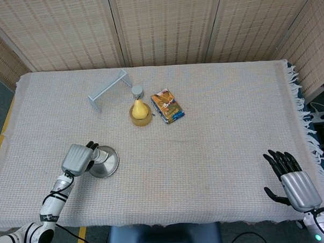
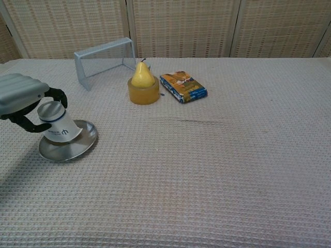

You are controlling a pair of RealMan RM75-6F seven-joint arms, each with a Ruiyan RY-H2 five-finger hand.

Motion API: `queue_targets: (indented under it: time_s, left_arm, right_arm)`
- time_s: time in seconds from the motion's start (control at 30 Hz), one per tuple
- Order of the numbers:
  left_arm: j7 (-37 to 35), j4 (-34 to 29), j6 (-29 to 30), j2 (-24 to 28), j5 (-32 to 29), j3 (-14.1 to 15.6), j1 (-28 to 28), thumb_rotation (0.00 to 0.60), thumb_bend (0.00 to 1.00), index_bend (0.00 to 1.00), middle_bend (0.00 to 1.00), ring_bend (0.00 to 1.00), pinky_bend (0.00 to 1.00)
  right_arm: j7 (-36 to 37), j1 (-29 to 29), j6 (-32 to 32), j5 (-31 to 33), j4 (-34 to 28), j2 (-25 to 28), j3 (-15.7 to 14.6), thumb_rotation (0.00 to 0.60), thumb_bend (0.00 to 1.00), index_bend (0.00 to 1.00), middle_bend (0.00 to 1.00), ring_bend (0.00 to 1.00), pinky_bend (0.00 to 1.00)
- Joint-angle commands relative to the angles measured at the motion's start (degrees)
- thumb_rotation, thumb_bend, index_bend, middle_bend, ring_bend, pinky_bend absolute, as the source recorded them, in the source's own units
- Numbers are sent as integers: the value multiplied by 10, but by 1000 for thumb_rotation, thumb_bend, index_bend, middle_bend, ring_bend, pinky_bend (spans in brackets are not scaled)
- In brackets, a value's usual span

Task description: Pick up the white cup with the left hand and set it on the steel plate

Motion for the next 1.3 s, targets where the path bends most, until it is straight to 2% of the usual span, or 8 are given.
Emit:
queue_targets:
  time_s: [0.03,0.23,0.4,0.63,0.9,1.03,1.17,1.3]
  left_arm:
    - [12,2,2,-4,-10,-3,1,600,427,522,637,707,936]
    - [-14,-49,-30,24,-18,5,0,600,429,522,637,707,936]
    - [-58,-94,-39,55,6,12,0,600,430,522,637,707,936]
    - [-47,-78,20,47,34,10,17,600,431,518,634,707,936]
    - [-57,-107,99,84,63,59,91,600,427,510,628,707,936]
    - [-69,-119,108,103,50,79,122,600,426,499,621,707,936]
    - [-82,-106,109,104,51,82,135,600,425,487,605,707,937]
    - [-82,-101,98,105,51,82,135,600,402,410,536,702,931]
  right_arm:
    - [0,0,0,0,0,0,0,526,200,0,0,0,0]
    - [0,0,0,-1,-1,0,0,527,200,0,0,0,0]
    - [-1,-1,0,-1,-1,0,-1,527,200,0,0,0,0]
    - [0,-2,3,-5,-2,1,-2,526,200,0,0,0,0]
    - [3,-4,8,-8,-2,4,-3,526,200,0,0,0,0]
    - [3,-3,6,-9,-2,4,-4,527,200,0,0,0,0]
    - [-2,-3,3,-15,-4,1,-7,527,200,0,0,0,0]
    - [-2,-6,10,-23,-7,2,-11,526,200,0,0,0,0]
